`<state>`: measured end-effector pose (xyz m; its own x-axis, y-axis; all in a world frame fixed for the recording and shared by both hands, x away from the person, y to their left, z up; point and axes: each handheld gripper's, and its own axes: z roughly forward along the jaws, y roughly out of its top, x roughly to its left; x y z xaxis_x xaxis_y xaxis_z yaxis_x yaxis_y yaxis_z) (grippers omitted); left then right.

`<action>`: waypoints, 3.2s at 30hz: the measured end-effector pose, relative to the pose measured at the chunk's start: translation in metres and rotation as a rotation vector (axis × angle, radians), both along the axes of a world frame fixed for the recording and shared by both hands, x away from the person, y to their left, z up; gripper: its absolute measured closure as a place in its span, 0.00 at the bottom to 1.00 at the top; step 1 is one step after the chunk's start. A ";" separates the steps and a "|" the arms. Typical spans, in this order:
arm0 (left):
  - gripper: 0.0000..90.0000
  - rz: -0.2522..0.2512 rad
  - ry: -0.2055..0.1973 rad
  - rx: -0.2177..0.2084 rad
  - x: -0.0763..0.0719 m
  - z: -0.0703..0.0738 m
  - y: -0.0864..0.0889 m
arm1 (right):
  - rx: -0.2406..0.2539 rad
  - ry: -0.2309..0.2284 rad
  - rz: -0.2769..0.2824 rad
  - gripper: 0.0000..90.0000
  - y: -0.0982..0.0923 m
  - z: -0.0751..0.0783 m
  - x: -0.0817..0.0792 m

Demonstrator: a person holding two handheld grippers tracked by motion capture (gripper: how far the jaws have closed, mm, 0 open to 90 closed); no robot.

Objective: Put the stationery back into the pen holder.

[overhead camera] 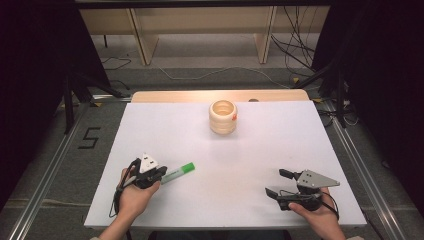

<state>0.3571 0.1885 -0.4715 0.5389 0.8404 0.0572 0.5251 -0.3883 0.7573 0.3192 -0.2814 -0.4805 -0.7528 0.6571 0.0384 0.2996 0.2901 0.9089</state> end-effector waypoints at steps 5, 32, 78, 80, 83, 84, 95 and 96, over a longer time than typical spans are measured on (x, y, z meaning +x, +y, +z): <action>1.00 0.031 0.030 0.023 0.017 -0.007 0.000 | 0.004 0.001 0.007 0.18 0.000 -0.001 0.001; 1.00 0.048 0.093 0.101 0.025 -0.018 -0.012 | -0.001 0.004 0.007 0.18 0.000 -0.001 0.000; 0.99 -0.058 0.186 0.168 -0.042 -0.009 -0.030 | 0.000 0.002 0.005 0.18 -0.002 0.000 -0.001; 0.99 -0.060 0.185 0.168 -0.042 -0.009 -0.030 | 0.002 -0.001 0.007 0.18 -0.002 0.000 -0.001; 0.99 -0.058 0.189 0.163 -0.043 -0.009 -0.029 | 0.001 -0.001 0.007 0.18 -0.002 0.000 -0.001; 0.99 -0.057 0.189 0.162 -0.043 -0.009 -0.029 | 0.000 0.000 0.006 0.18 -0.002 0.000 -0.001; 0.97 -0.061 0.194 0.160 -0.045 -0.007 -0.029 | -0.001 0.001 0.007 0.18 -0.002 0.000 -0.001; 0.96 -0.066 0.190 0.167 -0.045 -0.005 -0.028 | -0.002 0.000 0.010 0.18 -0.001 0.000 -0.001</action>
